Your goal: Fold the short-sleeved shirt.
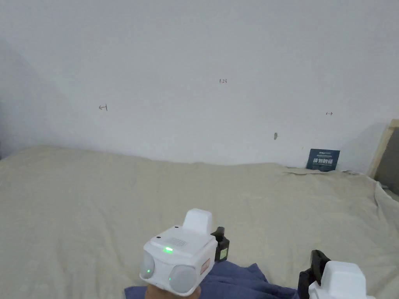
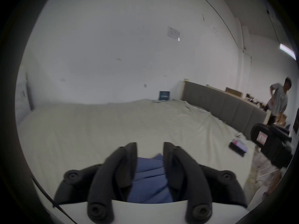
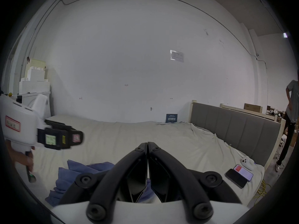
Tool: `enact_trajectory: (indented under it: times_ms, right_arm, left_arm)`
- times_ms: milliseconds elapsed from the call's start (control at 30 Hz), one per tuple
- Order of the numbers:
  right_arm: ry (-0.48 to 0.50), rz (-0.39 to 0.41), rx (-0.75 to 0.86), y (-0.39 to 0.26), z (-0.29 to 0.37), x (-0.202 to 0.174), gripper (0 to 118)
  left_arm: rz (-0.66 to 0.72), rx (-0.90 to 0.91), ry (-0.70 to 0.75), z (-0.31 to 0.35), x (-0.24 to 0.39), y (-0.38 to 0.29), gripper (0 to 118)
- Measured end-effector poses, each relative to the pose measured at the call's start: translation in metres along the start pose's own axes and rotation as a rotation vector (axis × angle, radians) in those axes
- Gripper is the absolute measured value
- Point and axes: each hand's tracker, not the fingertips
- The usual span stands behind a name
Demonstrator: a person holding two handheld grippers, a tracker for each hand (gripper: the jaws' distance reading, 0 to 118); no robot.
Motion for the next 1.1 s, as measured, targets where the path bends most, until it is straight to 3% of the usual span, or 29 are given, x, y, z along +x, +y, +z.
enact_trajectory:
  times_ms: [67, 133, 167, 433, 767, 1100]
  right_arm:
    - [0.022, -0.007, 0.0, 0.0, -0.002, -0.011, 0]
    - [0.037, -0.007, -0.002, -0.001, -0.003, -0.022, 0]
    - [0.05, -0.005, -0.004, -0.002, -0.004, -0.028, 0]
    - [0.088, -0.003, -0.019, -0.011, -0.007, -0.058, 0]
    - [0.069, -0.055, -0.051, -0.021, -0.01, -0.059, 0]
    - [0.09, -0.026, -0.074, -0.021, -0.01, -0.062, 0]
  left_arm:
    - [-0.029, 0.018, 0.075, 0.023, -0.019, -0.006, 23]
    - [-0.029, 0.051, 0.132, 0.046, -0.037, -0.012, 2]
    - [-0.035, 0.071, 0.166, 0.059, -0.046, -0.017, 0]
    - [-0.058, 0.151, 0.354, 0.128, -0.083, -0.052, 0]
    - [0.016, 0.217, 0.417, 0.16, -0.099, -0.075, 0]
    - [0.177, -0.105, 0.305, 0.075, -0.133, -0.092, 0]
